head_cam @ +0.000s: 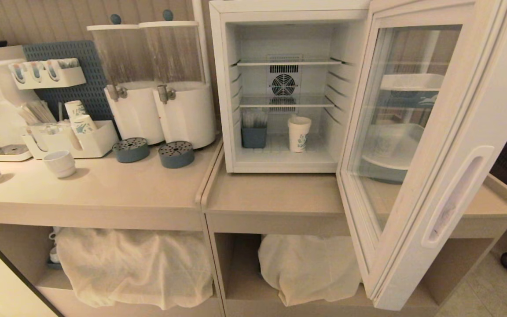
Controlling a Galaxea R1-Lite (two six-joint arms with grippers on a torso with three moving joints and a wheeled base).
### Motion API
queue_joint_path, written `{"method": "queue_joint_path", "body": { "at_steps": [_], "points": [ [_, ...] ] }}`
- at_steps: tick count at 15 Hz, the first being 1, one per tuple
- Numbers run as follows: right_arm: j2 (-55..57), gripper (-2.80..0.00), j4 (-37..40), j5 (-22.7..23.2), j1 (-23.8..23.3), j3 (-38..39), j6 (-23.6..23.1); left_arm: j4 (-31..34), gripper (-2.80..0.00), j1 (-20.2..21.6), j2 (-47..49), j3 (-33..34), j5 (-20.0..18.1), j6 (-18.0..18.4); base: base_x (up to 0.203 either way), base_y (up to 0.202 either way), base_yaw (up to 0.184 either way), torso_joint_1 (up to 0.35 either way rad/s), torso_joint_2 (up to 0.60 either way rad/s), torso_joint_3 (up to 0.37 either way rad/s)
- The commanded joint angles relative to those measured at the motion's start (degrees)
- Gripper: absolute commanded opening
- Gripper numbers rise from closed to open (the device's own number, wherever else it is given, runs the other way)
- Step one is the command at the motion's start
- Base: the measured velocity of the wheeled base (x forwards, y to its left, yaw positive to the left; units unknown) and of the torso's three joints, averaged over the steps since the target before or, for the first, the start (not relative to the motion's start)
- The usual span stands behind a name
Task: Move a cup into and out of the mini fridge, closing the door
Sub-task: Close the freezer door
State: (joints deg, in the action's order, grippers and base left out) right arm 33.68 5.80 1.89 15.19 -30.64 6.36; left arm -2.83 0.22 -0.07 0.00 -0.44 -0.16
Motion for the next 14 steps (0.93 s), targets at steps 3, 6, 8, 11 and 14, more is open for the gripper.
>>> {"method": "queue_joint_path", "body": {
  "at_steps": [3, 6, 8, 11, 14],
  "points": [
    [1.2, -2.8, -2.4, 16.5, 0.1, 1.4, 0.0, -0.1, -2.8, 0.0, 0.1, 1.1, 0.0, 0.0, 0.0, 0.0, 0.0, 0.0, 0.0, 0.0],
    [6.7, -2.8, -14.4, 22.0, 0.0, 5.4, 0.3, -0.1, -2.8, 0.0, 0.1, 1.1, 0.0, -0.4, 0.0, 0.0, 0.0, 0.0, 0.0, 0.0],
    [10.2, -2.8, -21.1, 22.7, -0.2, 8.1, 1.6, -0.1, -2.8, 0.0, 0.1, 1.1, 0.0, -0.4, 0.0, 0.0, 0.0, 0.0, 0.0, 0.0],
    [14.5, -2.8, -27.2, 26.8, -4.2, 9.7, 2.3, -0.1, -2.8, 0.0, 0.1, 1.1, 0.0, -0.4, 0.0, 0.0, 0.0, 0.0, 0.0, 0.0],
    [16.7, -2.8, -29.5, 35.2, -14.7, 9.9, 2.5, -0.1, -2.8, 0.0, 0.1, 1.1, 0.0, -0.4, 0.0, 0.0, 0.0, 0.0, 0.0, 0.0]
  ]
}}
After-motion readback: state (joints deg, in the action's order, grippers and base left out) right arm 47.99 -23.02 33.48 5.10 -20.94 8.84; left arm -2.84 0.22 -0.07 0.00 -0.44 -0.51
